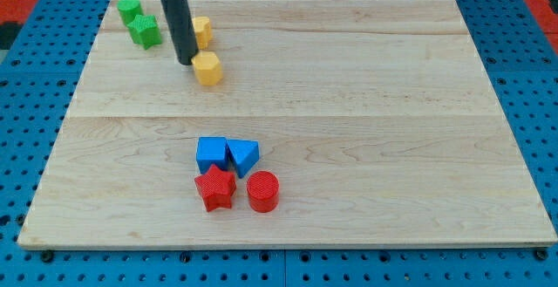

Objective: Slightly move the yellow heart towards right

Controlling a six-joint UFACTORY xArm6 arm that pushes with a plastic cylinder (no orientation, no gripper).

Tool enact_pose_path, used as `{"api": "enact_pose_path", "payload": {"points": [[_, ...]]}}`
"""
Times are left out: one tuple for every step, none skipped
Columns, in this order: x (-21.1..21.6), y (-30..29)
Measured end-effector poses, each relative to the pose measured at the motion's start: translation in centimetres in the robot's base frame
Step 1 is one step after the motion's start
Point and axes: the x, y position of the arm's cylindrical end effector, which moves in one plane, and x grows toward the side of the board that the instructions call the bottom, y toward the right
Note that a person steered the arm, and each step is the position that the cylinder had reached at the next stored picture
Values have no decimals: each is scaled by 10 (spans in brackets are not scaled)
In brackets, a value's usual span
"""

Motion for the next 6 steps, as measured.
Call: {"api": "enact_pose_path", "payload": {"points": [[-21,-58],[-52,-63],[-83,-40],[-80,24],[-60,54],[-93,57]]}}
